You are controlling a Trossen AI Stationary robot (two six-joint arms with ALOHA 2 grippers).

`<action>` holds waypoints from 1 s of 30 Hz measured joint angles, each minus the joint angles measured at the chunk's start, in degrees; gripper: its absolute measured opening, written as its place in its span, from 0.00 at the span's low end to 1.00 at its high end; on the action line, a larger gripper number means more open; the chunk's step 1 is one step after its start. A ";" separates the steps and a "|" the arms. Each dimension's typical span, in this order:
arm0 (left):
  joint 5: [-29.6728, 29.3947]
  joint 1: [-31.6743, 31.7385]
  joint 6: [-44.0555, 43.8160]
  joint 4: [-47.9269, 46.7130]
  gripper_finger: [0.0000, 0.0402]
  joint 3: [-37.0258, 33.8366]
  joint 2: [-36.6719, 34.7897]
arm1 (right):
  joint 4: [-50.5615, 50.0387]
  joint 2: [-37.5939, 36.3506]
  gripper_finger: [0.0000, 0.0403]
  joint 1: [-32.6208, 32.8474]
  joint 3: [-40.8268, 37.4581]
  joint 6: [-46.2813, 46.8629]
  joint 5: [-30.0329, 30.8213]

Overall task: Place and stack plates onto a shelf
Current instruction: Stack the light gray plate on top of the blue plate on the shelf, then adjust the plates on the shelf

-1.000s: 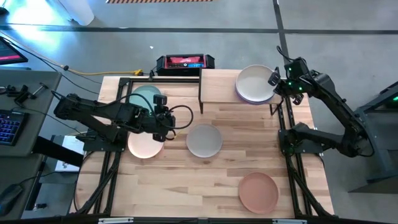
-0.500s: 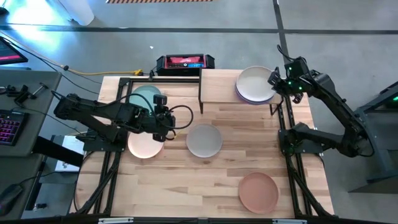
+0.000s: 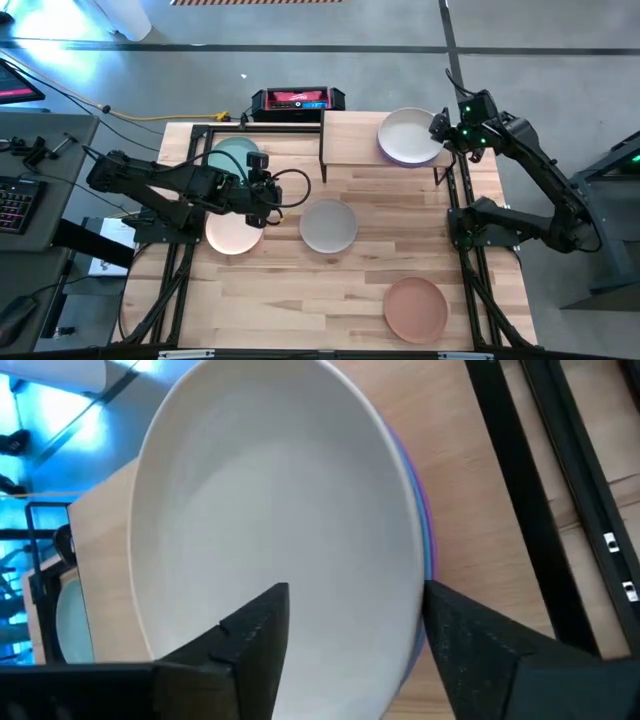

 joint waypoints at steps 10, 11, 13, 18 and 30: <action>0.00 0.00 0.00 0.00 0.30 0.00 0.00 | -2.48 -2.28 0.52 0.00 0.00 -1.38 0.14; 0.00 -0.01 0.00 0.00 0.30 0.00 0.00 | -2.68 -2.94 0.52 0.00 0.00 -1.65 0.22; 0.00 -0.01 0.00 0.00 0.30 0.00 0.00 | -2.93 -4.24 0.52 0.00 0.00 -3.20 0.14; 0.00 -0.01 0.00 0.00 0.30 0.00 0.00 | -2.92 -6.69 0.52 0.04 0.02 -7.83 -4.28; 0.00 0.00 0.00 0.00 0.30 0.00 0.00 | 4.40 -7.80 0.52 5.17 0.02 -9.54 -16.37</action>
